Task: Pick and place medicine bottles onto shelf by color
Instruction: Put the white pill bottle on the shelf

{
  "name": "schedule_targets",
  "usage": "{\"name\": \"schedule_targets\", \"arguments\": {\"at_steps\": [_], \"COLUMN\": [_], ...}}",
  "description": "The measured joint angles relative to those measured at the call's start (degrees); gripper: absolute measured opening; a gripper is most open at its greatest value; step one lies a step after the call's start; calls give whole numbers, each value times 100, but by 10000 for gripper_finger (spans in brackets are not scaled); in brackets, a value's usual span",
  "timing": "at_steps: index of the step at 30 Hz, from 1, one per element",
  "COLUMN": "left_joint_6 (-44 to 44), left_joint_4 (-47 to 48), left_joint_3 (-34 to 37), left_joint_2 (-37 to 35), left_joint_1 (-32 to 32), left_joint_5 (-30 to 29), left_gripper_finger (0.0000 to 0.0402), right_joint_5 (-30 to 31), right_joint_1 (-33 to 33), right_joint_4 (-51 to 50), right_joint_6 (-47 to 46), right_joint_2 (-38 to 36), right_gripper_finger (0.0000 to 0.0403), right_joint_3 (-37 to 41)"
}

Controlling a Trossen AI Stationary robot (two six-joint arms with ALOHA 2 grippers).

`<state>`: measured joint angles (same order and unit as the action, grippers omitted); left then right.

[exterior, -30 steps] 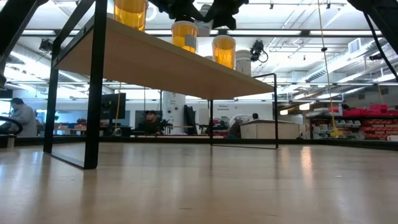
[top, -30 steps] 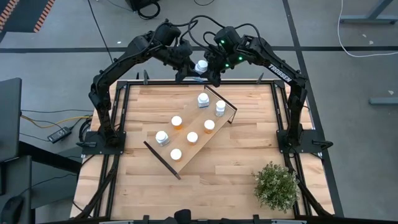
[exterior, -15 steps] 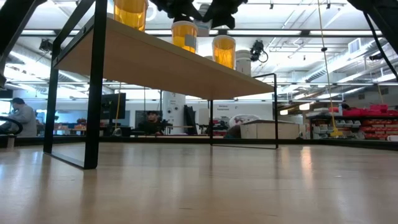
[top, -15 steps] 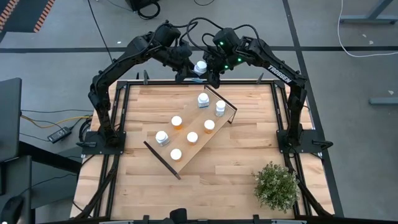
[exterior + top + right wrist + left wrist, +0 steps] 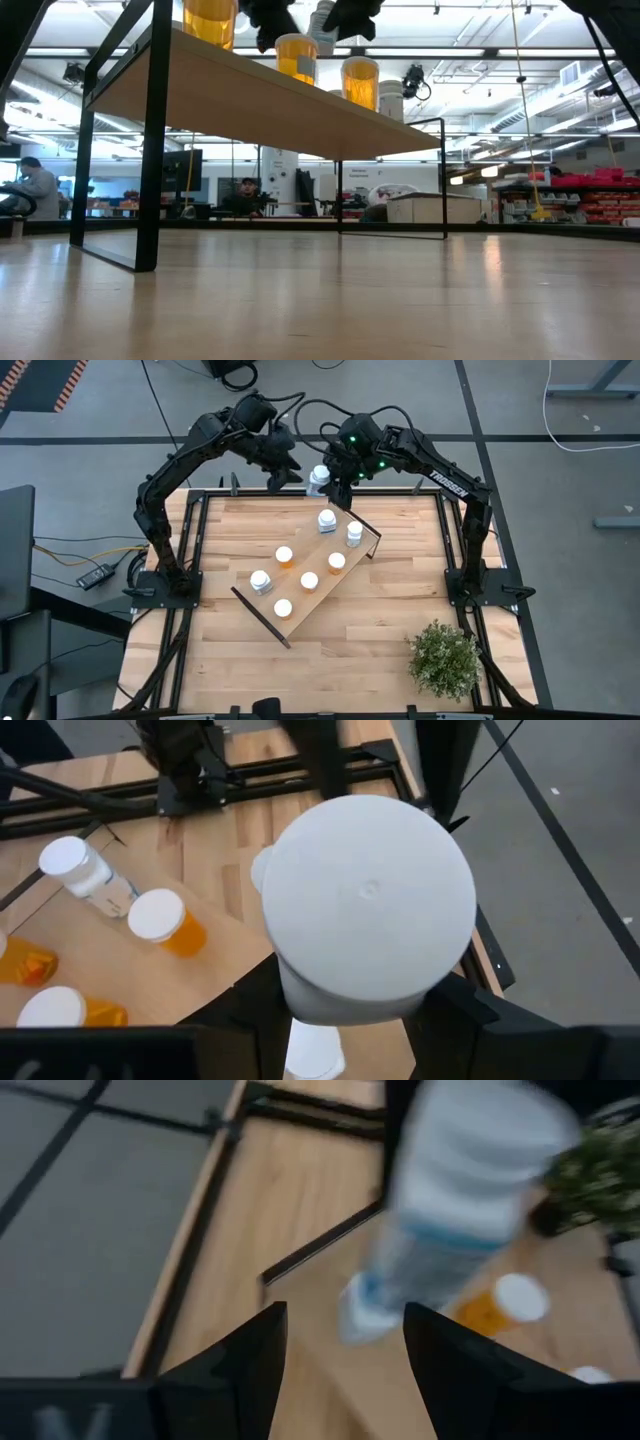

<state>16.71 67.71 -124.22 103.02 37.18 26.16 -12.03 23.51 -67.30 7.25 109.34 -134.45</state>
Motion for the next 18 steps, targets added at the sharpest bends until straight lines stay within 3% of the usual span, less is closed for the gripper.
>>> {"name": "schedule_targets", "arguments": {"at_steps": [8,18], "left_joint_6": [9,-368], "left_joint_4": [243,251], "left_joint_3": [0,0], "left_joint_2": [-189,-451], "left_joint_1": [164,215], "left_joint_5": [-731,-973], "left_gripper_finger": [204,192], "right_joint_5": [349,776], "right_joint_1": [-382,-946], "right_joint_4": [28,231], "right_joint_6": [157,-290], "right_joint_2": [0,-7], "right_gripper_finger": [166,166], "right_joint_3": [0,375]}}
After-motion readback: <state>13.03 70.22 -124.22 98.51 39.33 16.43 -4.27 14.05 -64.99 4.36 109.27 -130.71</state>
